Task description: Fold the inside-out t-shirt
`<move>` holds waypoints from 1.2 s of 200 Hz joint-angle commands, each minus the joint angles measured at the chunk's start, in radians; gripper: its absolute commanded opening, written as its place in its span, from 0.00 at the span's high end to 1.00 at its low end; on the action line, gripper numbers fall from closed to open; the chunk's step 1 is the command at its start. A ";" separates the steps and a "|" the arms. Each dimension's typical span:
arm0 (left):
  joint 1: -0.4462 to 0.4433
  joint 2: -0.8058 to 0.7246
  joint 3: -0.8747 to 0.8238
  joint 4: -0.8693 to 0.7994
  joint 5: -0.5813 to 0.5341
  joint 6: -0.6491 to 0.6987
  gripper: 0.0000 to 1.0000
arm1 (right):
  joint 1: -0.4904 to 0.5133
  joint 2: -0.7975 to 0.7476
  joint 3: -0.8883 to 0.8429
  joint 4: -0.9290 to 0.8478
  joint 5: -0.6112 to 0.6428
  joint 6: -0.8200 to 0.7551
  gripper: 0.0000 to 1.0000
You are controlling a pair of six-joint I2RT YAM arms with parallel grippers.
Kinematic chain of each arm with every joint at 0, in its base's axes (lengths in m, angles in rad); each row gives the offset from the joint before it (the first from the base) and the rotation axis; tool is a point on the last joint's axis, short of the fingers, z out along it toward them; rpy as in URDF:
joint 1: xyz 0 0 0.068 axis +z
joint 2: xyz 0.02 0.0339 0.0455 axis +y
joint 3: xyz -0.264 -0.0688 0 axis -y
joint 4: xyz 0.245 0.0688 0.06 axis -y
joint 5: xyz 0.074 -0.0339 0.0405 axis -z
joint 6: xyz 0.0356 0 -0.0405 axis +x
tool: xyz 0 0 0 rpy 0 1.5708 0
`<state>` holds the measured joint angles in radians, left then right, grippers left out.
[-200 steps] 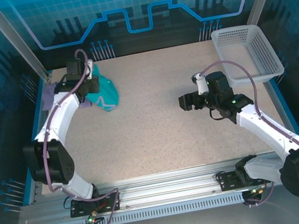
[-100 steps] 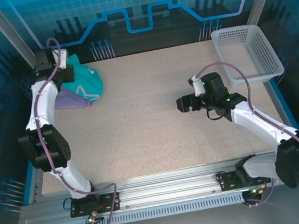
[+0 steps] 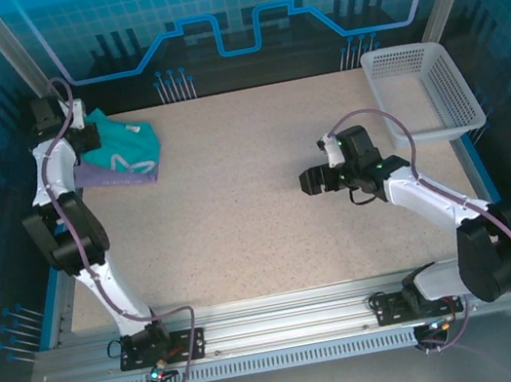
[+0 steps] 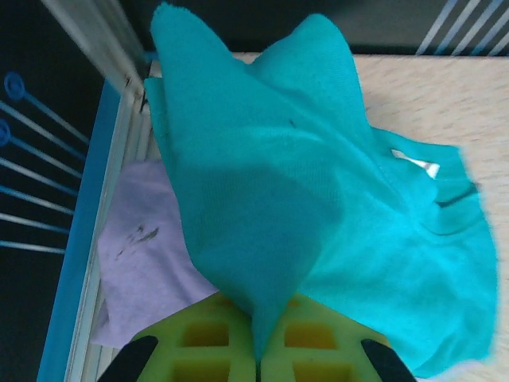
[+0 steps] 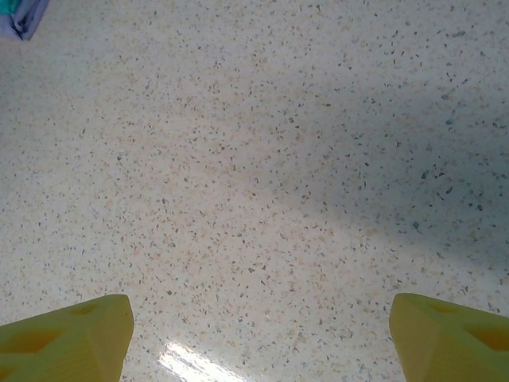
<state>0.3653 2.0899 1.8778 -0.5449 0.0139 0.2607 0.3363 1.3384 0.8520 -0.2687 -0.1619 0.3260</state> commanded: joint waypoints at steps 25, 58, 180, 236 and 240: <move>-0.007 0.185 0.226 -0.046 -0.297 -0.106 0.60 | 0.001 0.014 0.074 -0.028 -0.008 0.013 0.16; -0.023 0.148 0.235 -0.054 -0.514 -0.147 0.24 | 0.005 -0.032 0.082 -0.058 0.035 0.004 0.15; -0.200 -0.900 -0.839 0.286 -0.161 -0.641 0.01 | -0.004 -0.191 0.035 -0.080 0.680 -0.082 0.00; -0.267 -1.085 -1.470 0.826 -0.267 -0.531 0.01 | -0.065 -0.162 -0.349 0.558 0.716 -0.308 0.00; -0.268 -1.070 -1.495 0.874 -0.258 -0.522 0.01 | -0.073 -0.149 -0.357 0.584 0.708 -0.312 0.00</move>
<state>0.1112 0.9985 0.5007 -0.0292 -0.2306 -0.3309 0.3111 1.1465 0.5732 -0.0105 0.5247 0.1059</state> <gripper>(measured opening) 0.987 0.997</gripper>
